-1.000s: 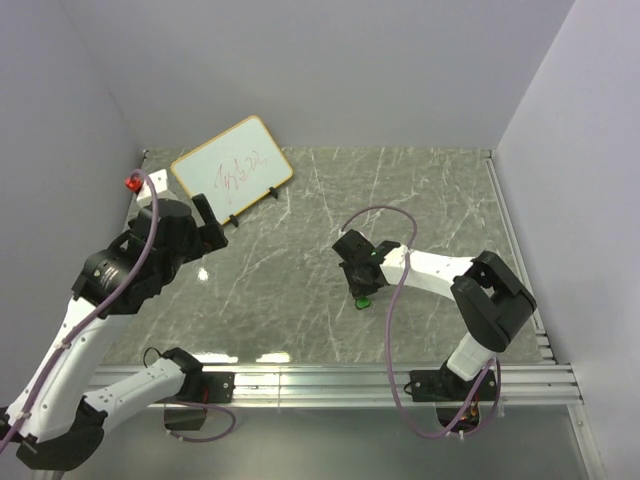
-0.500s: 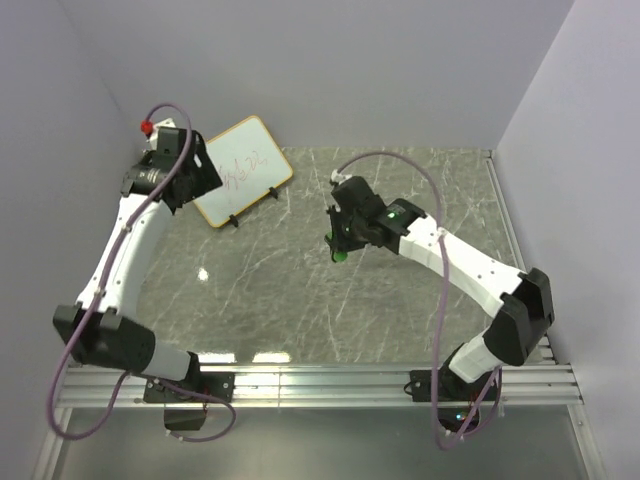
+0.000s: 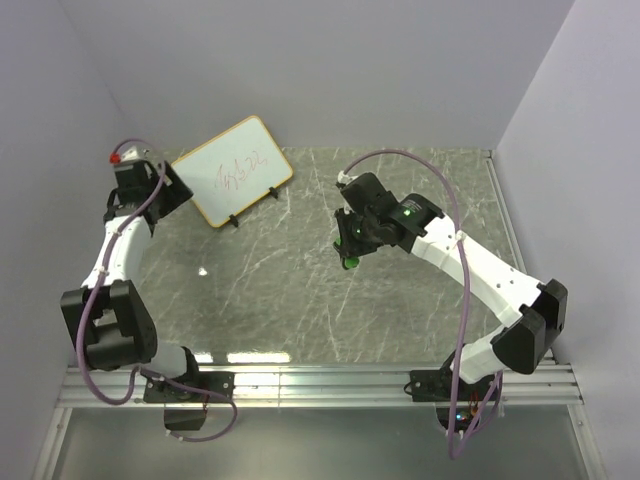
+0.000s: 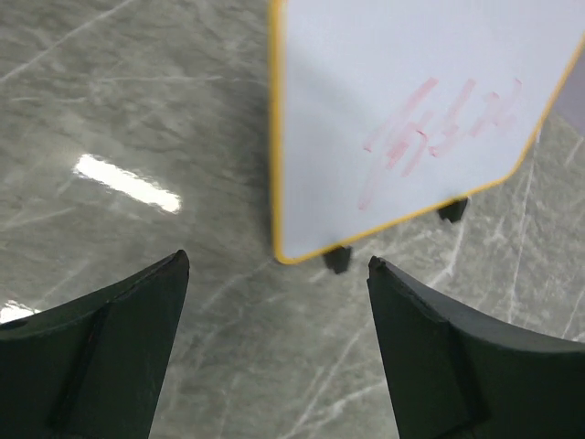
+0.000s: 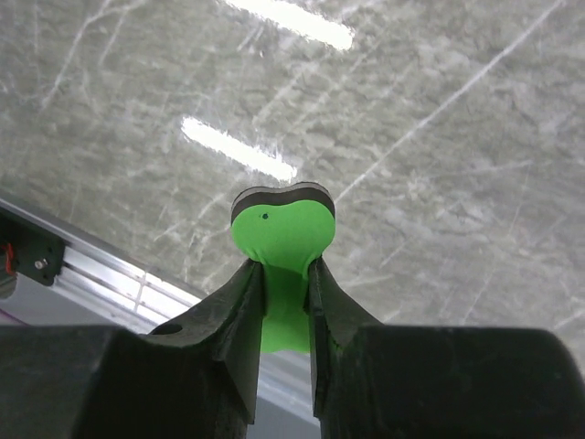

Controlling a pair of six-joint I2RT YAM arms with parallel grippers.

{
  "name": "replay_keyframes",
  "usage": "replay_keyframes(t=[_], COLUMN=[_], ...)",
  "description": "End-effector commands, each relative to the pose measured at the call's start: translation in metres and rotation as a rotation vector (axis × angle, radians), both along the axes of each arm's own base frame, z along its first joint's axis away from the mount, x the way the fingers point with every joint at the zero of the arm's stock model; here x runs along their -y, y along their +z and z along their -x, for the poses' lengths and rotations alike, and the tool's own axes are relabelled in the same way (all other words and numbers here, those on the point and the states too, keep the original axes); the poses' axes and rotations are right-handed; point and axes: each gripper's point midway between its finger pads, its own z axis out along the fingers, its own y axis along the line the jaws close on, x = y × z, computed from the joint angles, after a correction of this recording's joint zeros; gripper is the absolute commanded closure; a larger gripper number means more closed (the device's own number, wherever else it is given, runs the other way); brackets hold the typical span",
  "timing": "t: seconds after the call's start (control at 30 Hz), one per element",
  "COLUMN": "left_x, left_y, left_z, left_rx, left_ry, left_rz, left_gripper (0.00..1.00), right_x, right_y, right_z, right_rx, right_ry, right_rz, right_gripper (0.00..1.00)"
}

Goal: Erase the whiteboard

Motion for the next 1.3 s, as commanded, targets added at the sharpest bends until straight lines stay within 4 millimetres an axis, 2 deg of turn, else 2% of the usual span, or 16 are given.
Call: replay_keyframes(t=[0.0, 0.13, 0.37, 0.4, 0.53, 0.57, 0.6, 0.67, 0.8, 0.93, 1.0, 1.1, 1.13, 1.2, 1.23, 1.27], left_x=[-0.016, -0.025, -0.013, -0.014, -0.023, -0.023, -0.025, -0.022, -0.01, 0.003, 0.008, 0.021, 0.023, 0.034, 0.036, 0.041], left_y=[0.027, 0.022, 0.007, -0.004, -0.015, -0.027, -0.021, -0.022, -0.025, -0.028, -0.033, -0.036, -0.036, -0.041, -0.042, -0.046], left_z=[-0.033, -0.056, -0.087, -0.094, -0.117, -0.123, -0.131, -0.138, -0.148, -0.143, -0.136, -0.123, -0.12, -0.108, -0.104, -0.094], left_rx=[0.219, 0.269, 0.354, 0.342, 0.344, 0.327, 0.35, 0.363, 0.374, 0.366, 0.356, 0.347, 0.34, 0.323, 0.318, 0.305], left_ry=[-0.086, -0.182, -0.316, -0.316, -0.301, -0.296, -0.305, -0.322, -0.371, -0.41, -0.417, -0.457, -0.465, -0.475, -0.475, -0.476], left_rz=[0.059, 0.033, 0.185, 0.199, 0.224, 0.247, 0.248, 0.289, 0.324, 0.343, 0.377, 0.429, 0.443, 0.462, 0.461, 0.465], left_gripper=[0.15, 0.15, 0.17, 0.17, 0.18, 0.19, 0.19, 0.2, 0.35, 0.53, 0.58, 0.75, 0.84, 0.91, 0.99, 1.0], right_x=[0.01, 0.016, 0.027, 0.028, 0.031, 0.031, 0.033, 0.034, 0.036, 0.036, 0.034, 0.031, 0.029, 0.028, 0.027, 0.026], right_y=[0.033, 0.04, 0.034, 0.036, 0.036, 0.035, 0.034, 0.032, 0.03, 0.028, 0.028, 0.025, 0.028, 0.03, 0.031, 0.032], right_z=[0.005, 0.009, 0.009, 0.009, 0.01, 0.01, 0.01, 0.01, 0.01, 0.007, 0.003, -0.002, -0.005, -0.01, -0.012, -0.014], right_rx=[0.043, 0.057, 0.046, 0.05, 0.053, 0.05, 0.051, 0.051, 0.055, 0.067, 0.074, 0.079, 0.092, 0.103, 0.11, 0.116], right_ry=[-0.03, -0.08, -0.173, -0.181, -0.206, -0.208, -0.215, -0.224, -0.238, -0.24, -0.235, -0.215, -0.205, -0.202, -0.195, -0.194], right_rz=[-0.033, -0.063, -0.049, -0.055, -0.059, -0.055, -0.046, -0.047, -0.046, -0.044, -0.04, -0.015, -0.014, -0.006, -0.001, -0.001], right_gripper=[1.0, 1.0, 1.0, 1.0, 1.0, 1.0, 1.0, 1.0, 1.0, 1.0, 1.0, 1.0, 1.0, 1.0, 1.0, 1.0])
